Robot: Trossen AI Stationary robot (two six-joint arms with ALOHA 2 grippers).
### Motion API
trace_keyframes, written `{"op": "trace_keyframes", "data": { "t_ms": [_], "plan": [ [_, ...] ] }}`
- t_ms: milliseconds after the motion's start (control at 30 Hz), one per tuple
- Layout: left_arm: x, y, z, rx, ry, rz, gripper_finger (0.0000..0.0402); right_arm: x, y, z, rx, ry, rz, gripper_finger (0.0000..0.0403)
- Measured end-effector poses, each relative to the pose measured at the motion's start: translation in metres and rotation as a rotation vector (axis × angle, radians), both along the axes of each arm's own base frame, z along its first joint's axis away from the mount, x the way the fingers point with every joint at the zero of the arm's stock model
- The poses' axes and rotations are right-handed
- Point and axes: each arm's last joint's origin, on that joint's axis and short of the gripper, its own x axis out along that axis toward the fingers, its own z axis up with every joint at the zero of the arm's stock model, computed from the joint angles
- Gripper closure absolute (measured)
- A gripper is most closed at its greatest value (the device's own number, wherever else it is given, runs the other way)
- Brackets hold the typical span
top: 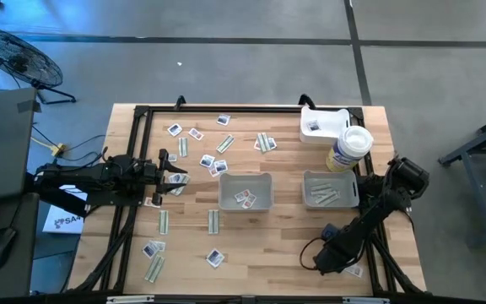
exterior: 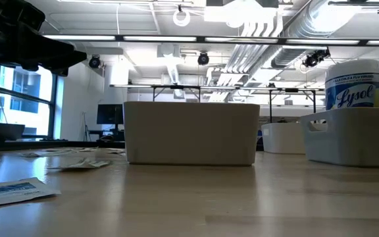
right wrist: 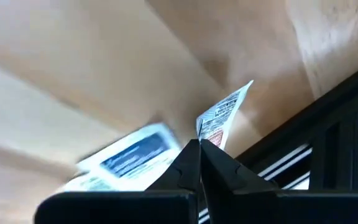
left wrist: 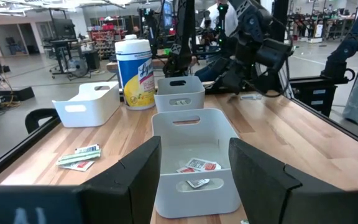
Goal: Pick & Place First Aid Supplies
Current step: Put the orange pad into the left gray bin
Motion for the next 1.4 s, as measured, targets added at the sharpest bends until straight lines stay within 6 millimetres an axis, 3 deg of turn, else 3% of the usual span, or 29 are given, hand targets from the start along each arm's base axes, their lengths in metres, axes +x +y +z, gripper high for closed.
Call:
{"op": "trace_keyframes", "data": {
  "t_ms": [200,467,667,900,1233,1400],
  "plan": [
    [0.0,0.0,0.0,0.0,0.0,0.0,0.0216,0.02,0.011,0.021,0.048,-0.082,-0.019,0.0401],
    [0.0,0.0,0.0,0.0,0.0,0.0,0.0216,0.073,0.011,0.058,0.029,-0.448,0.04,0.0402],
    [0.0,0.0,0.0,0.0,0.0,0.0,0.0216,0.119,-0.006,0.086,0.041,-0.707,0.21,0.0402],
    [0.0,0.0,0.0,0.0,0.0,0.0,0.0216,0.154,-0.037,0.117,0.054,-0.816,0.41,0.0402],
    [0.0,0.0,0.0,0.0,0.0,0.0,0.0216,0.158,-0.088,0.172,-0.012,-0.689,0.541,0.0403],
    [0.0,0.0,0.0,0.0,0.0,0.0,0.0216,0.142,-0.119,0.194,-0.027,-0.723,0.539,0.0403]
  ]
}}
